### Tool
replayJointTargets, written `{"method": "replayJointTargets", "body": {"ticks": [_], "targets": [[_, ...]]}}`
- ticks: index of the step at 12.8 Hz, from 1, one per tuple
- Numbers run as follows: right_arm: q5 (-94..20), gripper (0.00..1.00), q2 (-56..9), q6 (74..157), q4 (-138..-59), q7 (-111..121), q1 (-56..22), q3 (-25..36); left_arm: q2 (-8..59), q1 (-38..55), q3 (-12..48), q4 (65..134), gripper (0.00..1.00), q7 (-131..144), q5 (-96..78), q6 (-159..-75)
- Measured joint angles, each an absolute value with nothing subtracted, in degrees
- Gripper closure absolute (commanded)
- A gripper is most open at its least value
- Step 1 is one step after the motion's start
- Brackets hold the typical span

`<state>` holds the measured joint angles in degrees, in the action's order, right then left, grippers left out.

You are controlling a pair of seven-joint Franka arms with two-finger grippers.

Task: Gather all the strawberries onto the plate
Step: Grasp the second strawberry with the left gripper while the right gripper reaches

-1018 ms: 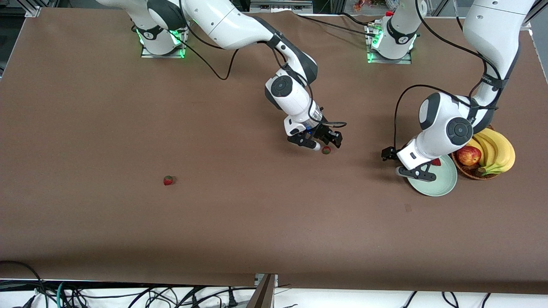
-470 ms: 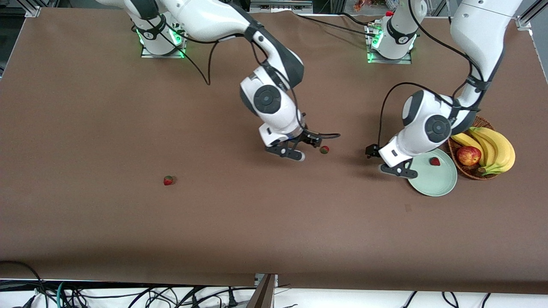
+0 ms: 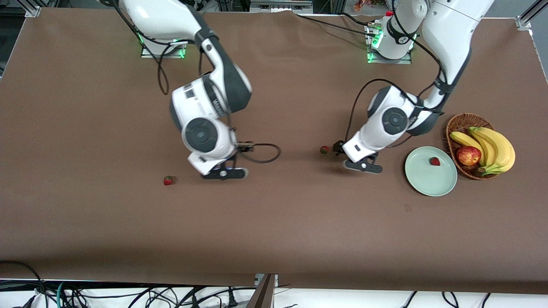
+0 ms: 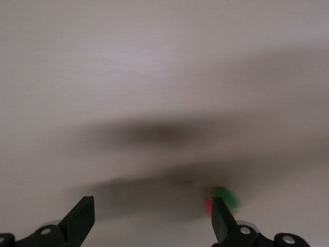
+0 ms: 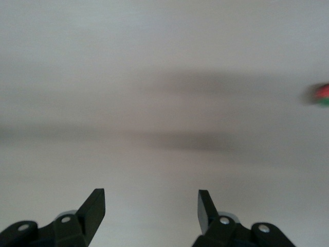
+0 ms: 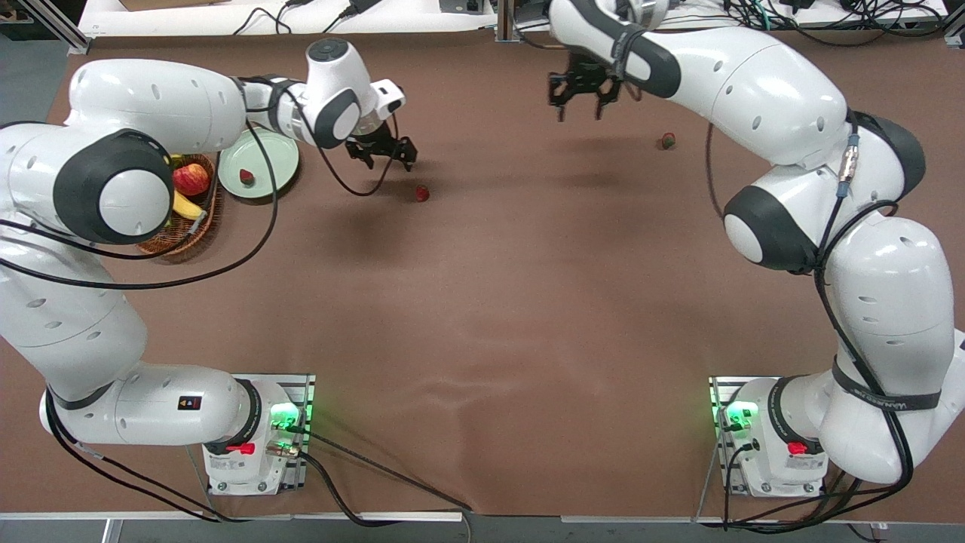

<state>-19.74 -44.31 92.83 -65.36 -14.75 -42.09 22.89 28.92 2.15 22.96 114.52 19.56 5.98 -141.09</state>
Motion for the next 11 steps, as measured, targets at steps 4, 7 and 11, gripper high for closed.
{"method": "replayJointTargets", "body": {"ticks": [4,7,11], "targets": [[-19.6,0.19,-44.0,101.2,-77.2,1.8,-41.6,29.9,31.5,5.6,24.0,112.8,0.0,32.1,16.2,-141.1],[-19.7,0.23,-44.0,114.6,-88.5,13.0,-41.6,32.1,33.9,6.6,24.1,111.9,0.0,37.3,20.3,-141.2],[-20.0,0.28,-43.8,121.3,-94.5,18.5,-41.1,32.8,35.5,6.9,24.1,111.9,0.14,40.5,20.3,-142.0]]}}
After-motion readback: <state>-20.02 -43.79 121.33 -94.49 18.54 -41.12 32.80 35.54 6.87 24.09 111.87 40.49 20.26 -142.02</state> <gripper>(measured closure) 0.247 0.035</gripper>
